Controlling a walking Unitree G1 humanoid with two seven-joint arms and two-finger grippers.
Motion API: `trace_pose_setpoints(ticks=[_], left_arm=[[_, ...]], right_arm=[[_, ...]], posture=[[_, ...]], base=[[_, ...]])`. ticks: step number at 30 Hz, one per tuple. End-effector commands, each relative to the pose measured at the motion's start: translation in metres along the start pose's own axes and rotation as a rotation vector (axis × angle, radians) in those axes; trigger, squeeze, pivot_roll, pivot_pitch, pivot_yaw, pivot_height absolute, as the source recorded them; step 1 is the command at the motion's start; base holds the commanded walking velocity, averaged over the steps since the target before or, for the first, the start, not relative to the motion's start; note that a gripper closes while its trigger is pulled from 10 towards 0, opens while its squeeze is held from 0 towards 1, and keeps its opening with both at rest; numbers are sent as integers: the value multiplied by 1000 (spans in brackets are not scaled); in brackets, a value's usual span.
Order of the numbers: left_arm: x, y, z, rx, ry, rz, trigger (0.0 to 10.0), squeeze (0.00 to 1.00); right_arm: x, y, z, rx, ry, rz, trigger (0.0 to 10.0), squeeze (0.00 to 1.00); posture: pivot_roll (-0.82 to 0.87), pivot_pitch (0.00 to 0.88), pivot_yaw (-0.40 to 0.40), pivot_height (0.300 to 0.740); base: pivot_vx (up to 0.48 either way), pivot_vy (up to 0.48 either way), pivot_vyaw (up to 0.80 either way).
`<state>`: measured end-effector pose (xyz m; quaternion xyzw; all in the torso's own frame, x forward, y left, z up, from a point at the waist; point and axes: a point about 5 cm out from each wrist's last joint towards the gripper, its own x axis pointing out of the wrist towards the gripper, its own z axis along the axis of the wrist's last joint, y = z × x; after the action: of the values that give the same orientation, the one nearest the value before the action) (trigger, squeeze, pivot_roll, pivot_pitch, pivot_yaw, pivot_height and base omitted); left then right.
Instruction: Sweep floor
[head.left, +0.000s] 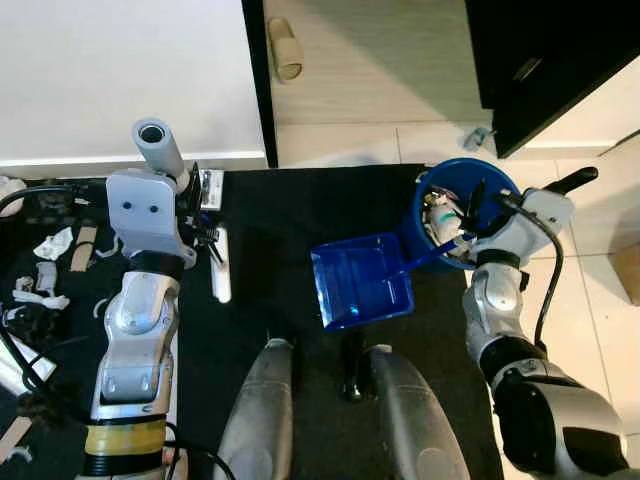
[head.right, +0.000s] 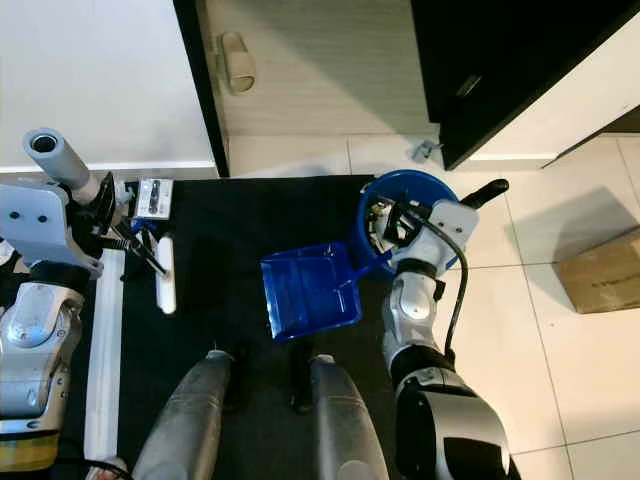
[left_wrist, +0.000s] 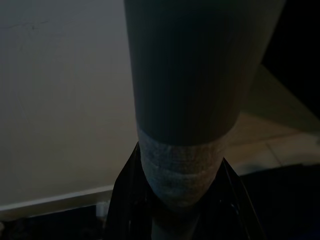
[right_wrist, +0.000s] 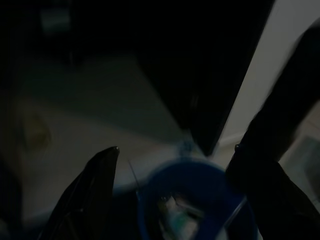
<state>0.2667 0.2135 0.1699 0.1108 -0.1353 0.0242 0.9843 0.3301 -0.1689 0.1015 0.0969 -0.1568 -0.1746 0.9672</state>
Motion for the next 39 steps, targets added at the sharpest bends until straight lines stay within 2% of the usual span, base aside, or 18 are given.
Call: trace_pose_setpoints(ticks=[1, 3, 7, 9, 12, 14, 15, 16, 18, 20, 21, 25, 28, 29, 30, 32, 33, 39], left_arm=[[-7, 0, -2, -4, -17, 35, 10000, 0], [-9, 1, -4, -6, -11, 44, 10000, 0], [-14, 5, -12, 2, 7, 79, 10000, 0], [-14, 11, -15, -3, 10, 123, 10000, 0], [-6, 18, -16, -3, -1, 177, 10000, 0], [-4, 20, -15, -6, -6, 192, 10000, 0], [1, 23, -13, -7, -19, 209, 10000, 0], [2, 23, -13, -7, -23, 213, 10000, 0], [8, 25, -11, 1, -36, 217, 10000, 0], [14, 26, -9, 3, -49, 219, 10000, 0], [16, 27, -9, 2, -55, 220, 10000, 0], [20, 27, -7, -4, -67, 226, 10000, 0], [23, 27, -7, -10, -74, 229, 10000, 0], [23, 27, -7, -10, -74, 229, 10000, 0], [25, 26, -8, -16, -71, 225, 10000, 0], [25, 26, -9, -17, -70, 222, 10000, 0], [24, 24, -11, -12, -61, 207, 10000, 0], [20, 21, -14, -4, -45, 178, 10000, 0]], right_arm=[[-12, -2, -1, 17, -32, 0, 10000, 0], [-17, 2, -1, 17, -36, 18, 10000, 0], [-34, 16, -11, 31, 57, 92, 10000, 0], [-34, 28, -20, 36, 179, 94, 10000, 0], [-9, 45, 1, 66, 124, 113, 10000, 0], [1, 49, 11, 60, 91, 116, 10000, 0], [23, 55, 33, 102, 19, 103, 10000, 0], [28, 57, 39, 114, 2, 99, 10000, 0], [51, 53, 71, 156, -126, 68, 10000, 0], [71, 45, 111, 201, -314, 213, 10000, 0], [77, 38, 119, 187, -344, 230, 10000, 0], [89, 27, 118, 77, -278, 227, 10000, 0], [95, 10, 90, -33, -55, 304, 10000, 0], [95, 10, 90, -33, -55, 304, 10000, 0], [94, -3, 76, -72, 43, 346, 10000, 184], [93, -6, 73, -87, 68, 360, 10000, 184], [91, -14, 65, -109, 122, 391, 10000, 1000], [84, -23, 52, -111, 214, 452, 10000, 1000]], posture=[[91, 190, -117, 740], [89, 186, -118, 740], [80, 172, -123, 740], [75, 149, -120, 740], [74, 143, -118, 740], [74, 143, -118, 740], [73, 138, -115, 740], [75, 134, -112, 740], [76, 131, -111, 740], [74, 128, -110, 740], [77, 122, -111, 740], [79, 122, -111, 740], [81, 121, -111, 740], [81, 121, -111, 740], [84, 129, -112, 740], [84, 129, -112, 740], [84, 137, -112, 740], [95, 148, -115, 740]], base=[[0, 0, 0], [0, 0, 0], [0, 0, 0], [0, 0, 0], [0, 0, 0], [0, 0, 0], [0, 0, 0], [0, 0, 0], [0, 0, 0], [0, 0, 0], [0, 0, 0], [0, 0, 0], [0, 0, 0], [0, 0, 0], [0, 0, 0], [0, 0, 0], [0, 0, 0], [0, 0, 0]])
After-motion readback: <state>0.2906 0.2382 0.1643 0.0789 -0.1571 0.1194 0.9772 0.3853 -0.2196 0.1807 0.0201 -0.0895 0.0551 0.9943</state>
